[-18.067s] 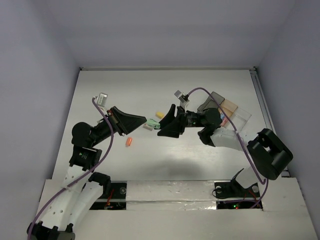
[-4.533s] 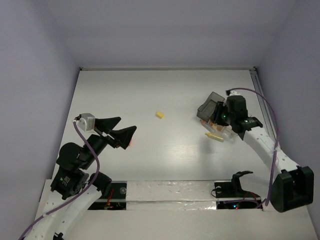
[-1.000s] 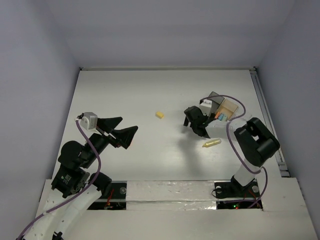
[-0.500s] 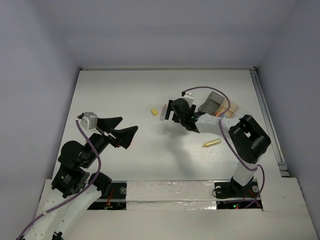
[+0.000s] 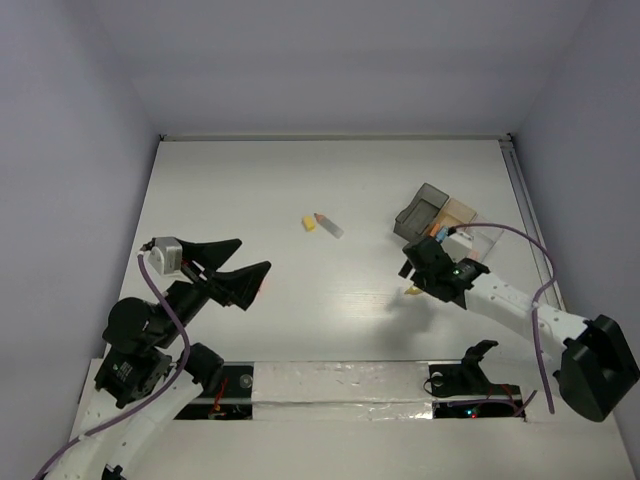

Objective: Sort the stationery into containers
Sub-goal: Pick up the pen from the center of the board.

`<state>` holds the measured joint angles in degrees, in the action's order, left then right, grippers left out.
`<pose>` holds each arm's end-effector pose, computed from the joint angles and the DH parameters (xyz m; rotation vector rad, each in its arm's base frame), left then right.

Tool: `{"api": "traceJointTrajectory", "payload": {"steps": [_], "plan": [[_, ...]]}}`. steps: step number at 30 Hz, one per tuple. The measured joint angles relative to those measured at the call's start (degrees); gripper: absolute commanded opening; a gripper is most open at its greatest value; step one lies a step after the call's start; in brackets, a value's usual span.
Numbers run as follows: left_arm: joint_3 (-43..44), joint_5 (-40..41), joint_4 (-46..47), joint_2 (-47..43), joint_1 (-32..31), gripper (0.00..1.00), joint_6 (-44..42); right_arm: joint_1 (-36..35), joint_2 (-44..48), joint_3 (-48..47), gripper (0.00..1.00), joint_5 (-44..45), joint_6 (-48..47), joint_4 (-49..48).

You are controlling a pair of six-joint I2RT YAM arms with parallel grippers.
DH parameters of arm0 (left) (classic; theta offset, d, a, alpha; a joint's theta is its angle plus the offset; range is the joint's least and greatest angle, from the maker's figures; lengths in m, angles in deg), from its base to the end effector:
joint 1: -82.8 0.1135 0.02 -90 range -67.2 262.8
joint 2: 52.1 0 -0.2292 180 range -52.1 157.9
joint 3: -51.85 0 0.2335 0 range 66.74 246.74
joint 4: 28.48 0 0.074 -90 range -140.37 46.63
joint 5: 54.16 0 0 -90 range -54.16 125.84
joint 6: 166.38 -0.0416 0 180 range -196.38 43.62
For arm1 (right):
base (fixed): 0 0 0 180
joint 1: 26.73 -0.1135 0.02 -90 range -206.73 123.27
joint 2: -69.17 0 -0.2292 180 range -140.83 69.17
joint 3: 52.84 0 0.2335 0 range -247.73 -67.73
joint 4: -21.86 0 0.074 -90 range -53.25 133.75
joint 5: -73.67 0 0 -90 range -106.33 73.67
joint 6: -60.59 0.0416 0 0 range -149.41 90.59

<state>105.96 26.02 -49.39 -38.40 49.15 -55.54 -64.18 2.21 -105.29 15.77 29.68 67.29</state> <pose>0.0656 -0.0522 0.3575 0.2975 1.2552 -0.9273 0.1810 0.1108 0.1714 0.6292 2.3097 0.0212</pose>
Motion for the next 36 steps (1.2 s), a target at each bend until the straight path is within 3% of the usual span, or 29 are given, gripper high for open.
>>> {"api": "traceJointTrajectory", "payload": {"steps": [4, 9, 21, 24, 25, 29, 36], "plan": [[0.0, 0.35, 0.17, -1.01, -1.14, 0.99, 0.0, 0.74, 4.48, -0.13, 0.91, -0.33, 5.03, 9.35], [0.0, 0.7, 0.0, -2.78, -2.73, 0.99, 0.0, 2.62, 4.7, -0.2, 0.91, -0.33, 8.2, 15.85], [0.0, 1.03, -0.04, -3.26, -3.89, 0.99, 0.0, 9.46, -6.01, -0.11, 0.84, -3.21, 4.7, 3.91], [0.0, 1.05, -0.04, -3.1, -3.89, 0.99, 0.0, 9.73, -10.45, -0.11, 0.7, -4.02, 3.32, 0.52], [0.0, 1.05, -0.02, -2.97, -3.89, 0.99, 0.0, 9.73, -11.8, -0.5, 0.57, -4.07, 2.62, 0.15], [0.0, 1.05, -0.04, -2.1, -3.89, 0.99, 0.0, 9.97, -13.77, -1.09, 0.3, -4.09, -0.22, -3.28], [0.0, 1.03, -0.02, 0.22, -3.41, 0.99, 0.0, 6.97, -14.8, -1.33, 0.09, -9.31, -4.22, -11.19]]}}
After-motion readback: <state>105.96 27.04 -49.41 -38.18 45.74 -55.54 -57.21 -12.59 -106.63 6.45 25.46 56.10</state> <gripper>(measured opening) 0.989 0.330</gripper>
